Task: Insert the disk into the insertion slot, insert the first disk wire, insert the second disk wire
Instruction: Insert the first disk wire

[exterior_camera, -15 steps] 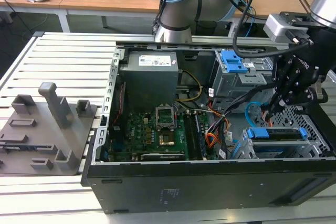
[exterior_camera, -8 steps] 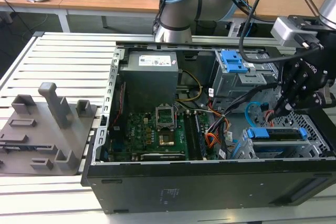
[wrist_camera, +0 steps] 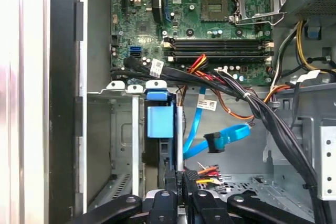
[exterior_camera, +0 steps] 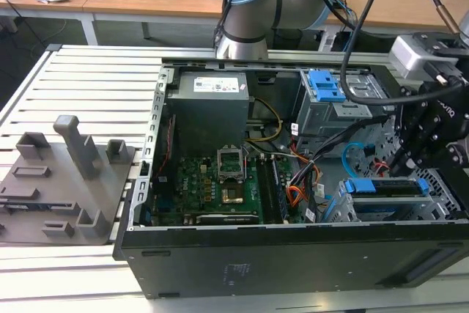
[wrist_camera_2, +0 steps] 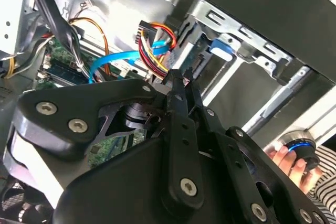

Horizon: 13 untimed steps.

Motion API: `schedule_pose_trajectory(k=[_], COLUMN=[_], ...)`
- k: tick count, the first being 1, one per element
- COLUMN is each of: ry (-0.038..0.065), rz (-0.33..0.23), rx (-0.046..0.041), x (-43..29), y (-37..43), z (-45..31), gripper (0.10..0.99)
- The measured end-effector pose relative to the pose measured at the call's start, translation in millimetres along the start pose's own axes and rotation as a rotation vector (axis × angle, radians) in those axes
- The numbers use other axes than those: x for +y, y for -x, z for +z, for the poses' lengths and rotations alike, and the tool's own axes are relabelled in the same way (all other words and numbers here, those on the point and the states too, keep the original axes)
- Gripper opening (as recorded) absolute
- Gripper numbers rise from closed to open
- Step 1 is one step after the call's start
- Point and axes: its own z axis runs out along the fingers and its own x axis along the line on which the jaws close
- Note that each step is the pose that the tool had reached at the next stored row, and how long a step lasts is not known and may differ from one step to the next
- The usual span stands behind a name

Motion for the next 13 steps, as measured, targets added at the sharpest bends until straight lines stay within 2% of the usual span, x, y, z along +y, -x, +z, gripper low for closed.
schedule_pose_trajectory(k=[2,3,6,10,13], ry=[0.0,0.0,0.0,0.0,0.0], rz=[0.0,0.0,0.0,0.0,0.0], rx=[0.0,0.0,-0.0001,-0.0025,-0.0065], x=[-0.1,-0.2,-0.4,-0.4,-0.4], y=[-4.6,-11.5,-21.8,-22.1,-15.2], z=[0.1,0.3,0.7,0.6,0.7], gripper=[0.173,0.173,0.173,0.173,0.173])
